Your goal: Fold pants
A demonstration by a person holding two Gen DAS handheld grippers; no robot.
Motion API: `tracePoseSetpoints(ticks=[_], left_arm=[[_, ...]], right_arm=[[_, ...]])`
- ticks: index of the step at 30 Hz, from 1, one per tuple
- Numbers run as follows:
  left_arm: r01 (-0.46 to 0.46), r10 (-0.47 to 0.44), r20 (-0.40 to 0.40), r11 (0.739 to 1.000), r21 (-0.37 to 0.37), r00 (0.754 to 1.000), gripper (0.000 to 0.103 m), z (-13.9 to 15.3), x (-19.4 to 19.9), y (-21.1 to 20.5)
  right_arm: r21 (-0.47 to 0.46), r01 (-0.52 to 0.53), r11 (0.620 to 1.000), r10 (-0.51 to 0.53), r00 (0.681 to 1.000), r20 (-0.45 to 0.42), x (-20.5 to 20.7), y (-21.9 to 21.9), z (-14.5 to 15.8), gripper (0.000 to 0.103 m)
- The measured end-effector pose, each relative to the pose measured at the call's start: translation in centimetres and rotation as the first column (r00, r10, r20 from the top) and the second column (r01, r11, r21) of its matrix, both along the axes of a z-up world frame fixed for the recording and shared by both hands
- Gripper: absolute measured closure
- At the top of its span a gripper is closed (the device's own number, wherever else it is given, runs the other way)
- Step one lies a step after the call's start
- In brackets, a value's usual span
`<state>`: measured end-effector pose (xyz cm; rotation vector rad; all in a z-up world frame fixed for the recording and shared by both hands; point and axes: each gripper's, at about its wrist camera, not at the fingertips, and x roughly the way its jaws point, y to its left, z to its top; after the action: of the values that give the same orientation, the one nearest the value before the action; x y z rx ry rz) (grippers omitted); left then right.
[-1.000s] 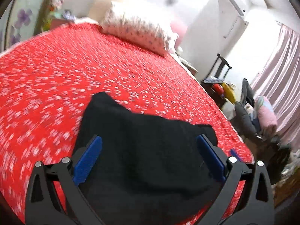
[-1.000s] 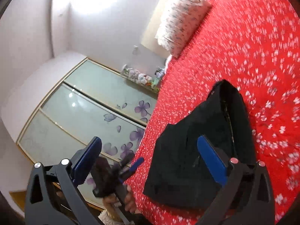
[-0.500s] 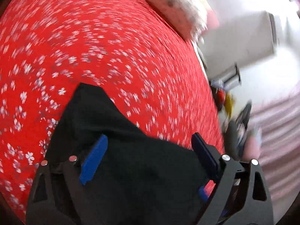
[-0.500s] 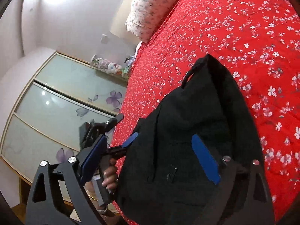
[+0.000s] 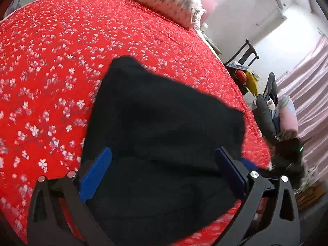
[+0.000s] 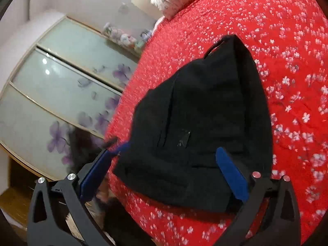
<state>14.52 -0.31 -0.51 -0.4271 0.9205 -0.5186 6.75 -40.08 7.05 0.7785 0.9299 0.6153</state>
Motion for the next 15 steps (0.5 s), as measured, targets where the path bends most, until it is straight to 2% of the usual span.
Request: tracePoseSetpoints(ticks=[2, 4, 5, 6, 8, 10, 12, 15], left_arm=[[-0.021, 0.021, 0.066, 1.0, -0.001, 0.998, 0.002, 0.0, -1.1, 0.1], [-0.042, 0.043, 0.095, 0.999, -0.013, 0.995, 0.002, 0.1, -1.9, 0.3], [-0.047, 0.05, 0.11, 0.998, -0.034, 0.993, 0.002, 0.1, -2.2, 0.5], [-0.043, 0.049, 0.113, 0.998, -0.054, 0.992, 0.002, 0.1, -2.2, 0.7], [-0.033, 0.042, 0.112, 0.996, -0.087, 0.993, 0.002, -0.1, -2.2, 1.3], [-0.023, 0.036, 0.113, 0.993, -0.114, 0.993, 0.002, -0.2, -2.2, 1.7], [-0.019, 0.034, 0.115, 0.991, -0.134, 0.993, 0.002, -0.3, -2.2, 2.1], [-0.019, 0.035, 0.115, 0.99, -0.137, 0.993, 0.002, -0.3, -2.2, 2.2]], right_arm=[[0.042, 0.012, 0.999, -0.012, 1.0, 0.018, -0.1, -0.7, 0.9, 0.001], [0.07, 0.114, 0.991, -0.121, 0.987, 0.106, -1.2, -3.0, 2.3, 0.001], [0.067, 0.156, 0.985, -0.163, 0.98, 0.112, -1.4, -3.9, 2.4, 0.001], [0.049, 0.212, 0.976, -0.216, 0.972, 0.092, -1.4, -5.1, 2.1, 0.001], [-0.01, 0.257, 0.966, -0.257, 0.966, 0.025, -0.8, -6.1, 0.9, 0.001], [-0.048, 0.251, 0.967, -0.253, 0.967, -0.042, 0.0, -6.0, -0.5, 0.001], [-0.041, 0.213, 0.976, -0.216, 0.973, -0.081, 0.5, -5.4, -1.5, 0.001], [-0.089, 0.167, 0.982, -0.174, 0.981, -0.081, 1.0, -3.8, -1.5, 0.001]])
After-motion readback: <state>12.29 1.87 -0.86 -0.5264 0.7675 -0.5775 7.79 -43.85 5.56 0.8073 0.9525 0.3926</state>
